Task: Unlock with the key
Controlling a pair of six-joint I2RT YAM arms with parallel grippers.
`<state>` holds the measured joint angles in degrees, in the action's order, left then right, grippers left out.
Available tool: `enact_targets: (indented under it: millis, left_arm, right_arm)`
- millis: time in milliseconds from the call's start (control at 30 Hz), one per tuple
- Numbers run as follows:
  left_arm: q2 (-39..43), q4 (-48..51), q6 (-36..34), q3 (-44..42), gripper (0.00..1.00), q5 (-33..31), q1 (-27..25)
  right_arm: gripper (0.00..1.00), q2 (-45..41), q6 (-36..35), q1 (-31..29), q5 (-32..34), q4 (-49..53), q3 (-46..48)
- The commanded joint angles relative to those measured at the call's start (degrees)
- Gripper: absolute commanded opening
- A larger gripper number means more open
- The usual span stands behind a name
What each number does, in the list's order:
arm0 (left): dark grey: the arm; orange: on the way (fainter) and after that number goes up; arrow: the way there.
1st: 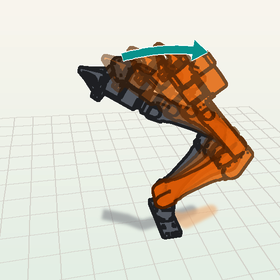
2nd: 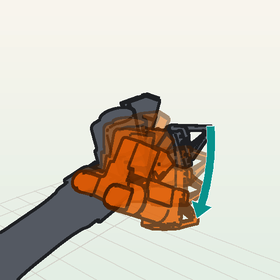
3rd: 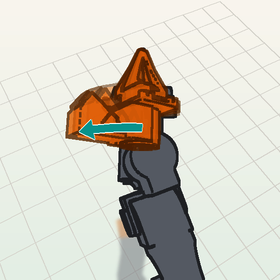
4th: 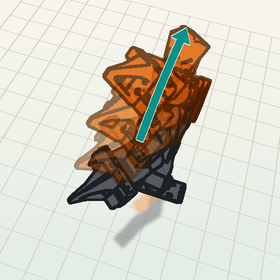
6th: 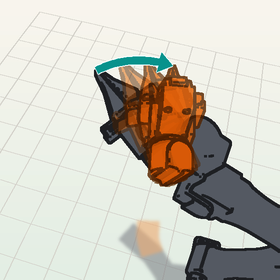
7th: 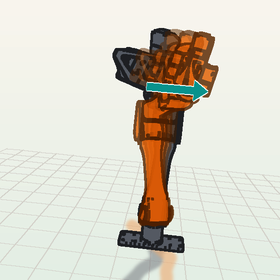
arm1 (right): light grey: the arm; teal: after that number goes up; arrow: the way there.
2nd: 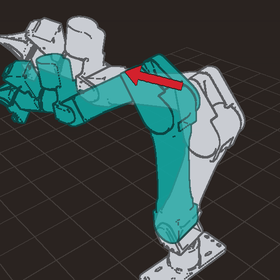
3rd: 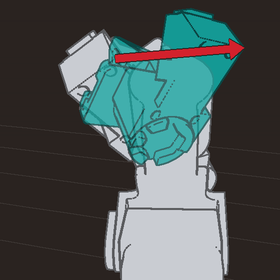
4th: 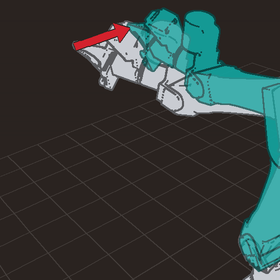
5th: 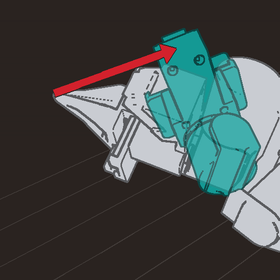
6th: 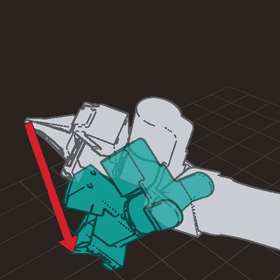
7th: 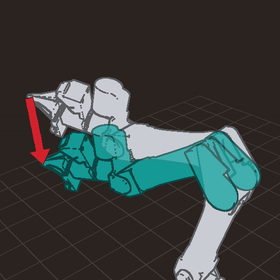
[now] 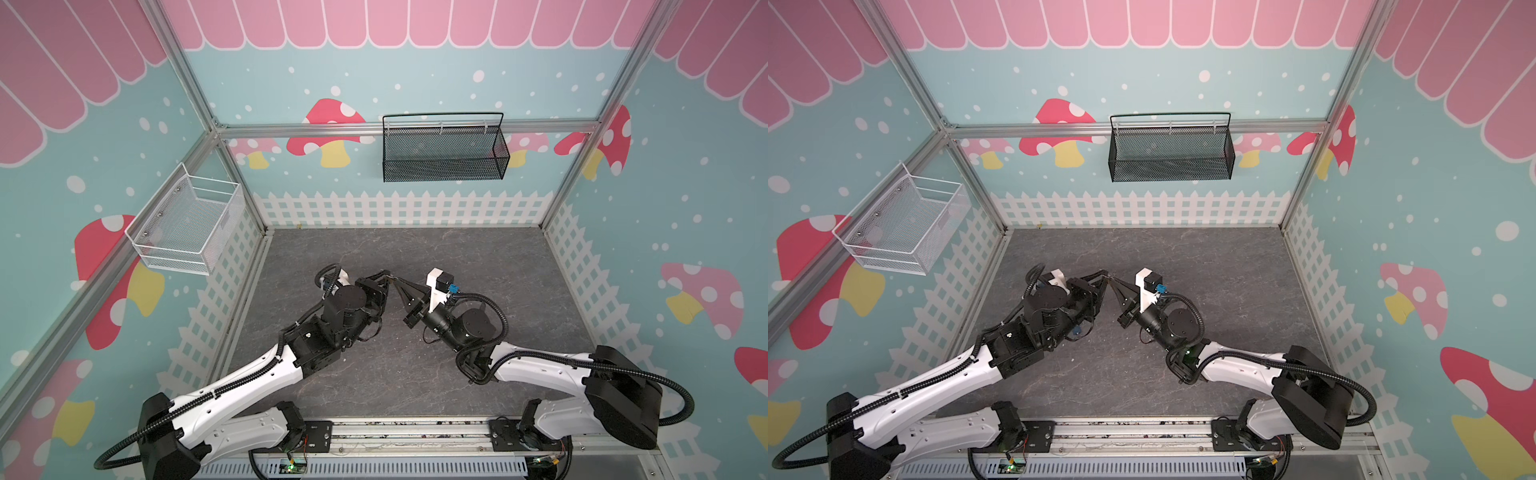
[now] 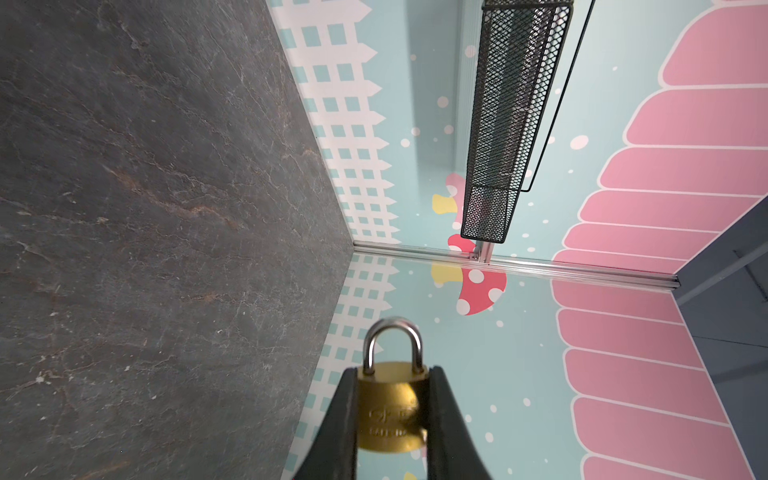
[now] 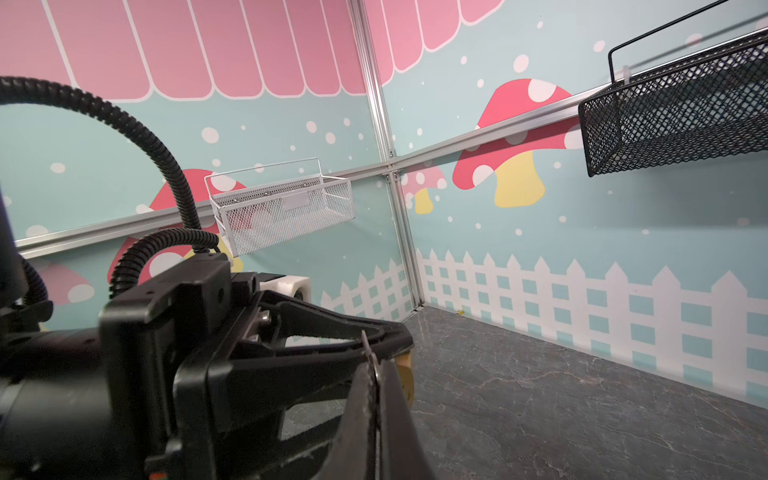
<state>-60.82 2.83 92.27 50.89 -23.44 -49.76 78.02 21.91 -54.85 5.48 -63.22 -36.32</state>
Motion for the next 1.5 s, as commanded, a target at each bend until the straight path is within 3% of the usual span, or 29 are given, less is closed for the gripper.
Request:
enact_targets:
  millis: [0, 267, 500, 700, 1467]
  left_arm:
    - [1.5, -2.8, -1.4, 0.2, 0.0, -2.2, 0.4]
    - [2.5, -2.2, -3.0, -0.7, 0.0, -1.8, 1.6]
    - [3.6, 2.4, -4.8, -1.6, 0.0, -3.6, 2.5]
    - [3.4, 3.8, -6.6, -1.9, 0.0, -5.2, 2.8]
    - [1.5, 1.6, -4.8, -2.5, 0.0, -2.6, 3.5]
  right_arm:
    - [0.0, -1.0, 0.8, -0.5, -0.2, 5.3, 0.3]
    - [0.0, -2.1, 1.1, -0.5, -0.8, 13.6, -3.4]
    - [0.0, -5.0, 6.4, 0.6, 1.5, 28.7, -9.0]
    - [0.0, -4.6, 9.2, 0.5, 0.2, 33.1, -10.8]
    - [0.0, -2.8, 9.3, 0.6, -0.2, 34.0, -12.1]
